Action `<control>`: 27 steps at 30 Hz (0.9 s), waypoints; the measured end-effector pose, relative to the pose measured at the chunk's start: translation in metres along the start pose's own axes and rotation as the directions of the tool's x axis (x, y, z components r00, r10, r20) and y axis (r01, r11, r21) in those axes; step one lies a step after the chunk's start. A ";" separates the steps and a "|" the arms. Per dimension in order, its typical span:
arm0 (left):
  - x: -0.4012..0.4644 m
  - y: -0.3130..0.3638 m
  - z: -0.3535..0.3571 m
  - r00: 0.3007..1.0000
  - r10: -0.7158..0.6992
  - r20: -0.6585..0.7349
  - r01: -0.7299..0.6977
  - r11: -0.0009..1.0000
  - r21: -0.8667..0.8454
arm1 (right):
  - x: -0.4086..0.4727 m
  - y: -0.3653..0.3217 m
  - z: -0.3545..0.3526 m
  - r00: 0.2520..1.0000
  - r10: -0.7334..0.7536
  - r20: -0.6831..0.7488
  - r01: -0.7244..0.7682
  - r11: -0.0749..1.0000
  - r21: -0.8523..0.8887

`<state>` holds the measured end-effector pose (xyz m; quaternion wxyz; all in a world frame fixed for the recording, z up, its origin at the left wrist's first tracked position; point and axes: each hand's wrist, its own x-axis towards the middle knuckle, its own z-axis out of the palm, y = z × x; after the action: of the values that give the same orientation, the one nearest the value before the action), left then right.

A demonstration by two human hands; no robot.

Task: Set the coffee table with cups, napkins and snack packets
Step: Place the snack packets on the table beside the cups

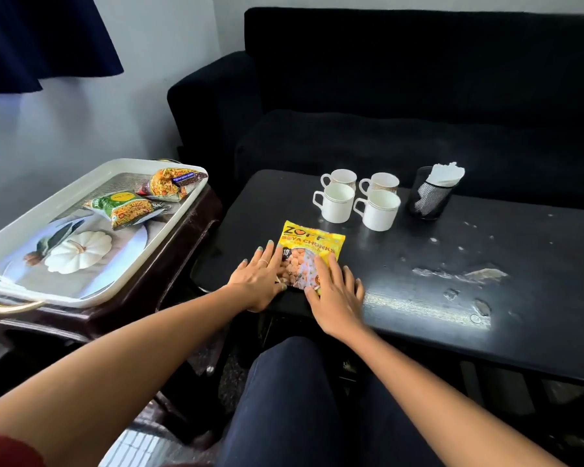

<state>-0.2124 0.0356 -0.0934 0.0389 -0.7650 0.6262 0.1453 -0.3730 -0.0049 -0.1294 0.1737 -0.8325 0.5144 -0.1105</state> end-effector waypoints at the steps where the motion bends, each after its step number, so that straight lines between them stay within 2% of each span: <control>1: 0.000 -0.004 -0.001 1.000 -0.022 0.007 0.022 1.000 -0.021 | 0.005 -0.002 0.001 1.000 0.004 0.010 -0.004 1.000 0.006; 7: 0.001 -0.016 -0.005 0.993 -0.060 0.099 0.069 0.993 -0.093 | 0.029 -0.009 0.004 0.999 0.019 0.036 -0.019 1.000 0.002; 12: 0.001 -0.014 -0.008 0.992 -0.064 0.111 0.075 0.993 -0.093 | 0.034 -0.012 0.007 1.000 0.029 0.002 -0.029 0.999 0.017; 15: -0.002 -0.013 -0.011 0.993 -0.069 0.099 0.074 0.996 -0.047 | 0.027 -0.008 0.005 0.998 0.019 -0.060 -0.015 0.998 0.065; 18: -0.004 -0.010 -0.015 0.993 -0.091 0.072 0.089 0.996 0.028 | 0.018 -0.003 -0.002 0.998 0.013 -0.057 -0.006 0.993 0.120; 22: -0.004 -0.004 -0.027 0.992 -0.046 -0.116 0.060 0.991 0.120 | 0.007 0.003 -0.019 0.996 -0.003 -0.091 0.014 0.993 0.118; 27: -0.007 0.002 -0.058 0.923 0.064 -0.380 -0.026 0.994 0.103 | 0.001 -0.007 -0.046 0.981 -0.051 -0.188 0.059 0.997 0.040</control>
<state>-0.2052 0.0277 -0.0361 -0.0509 -0.7614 0.6453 -0.0361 -0.3836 -0.0112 -0.0844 0.1406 -0.8281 0.5026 -0.2047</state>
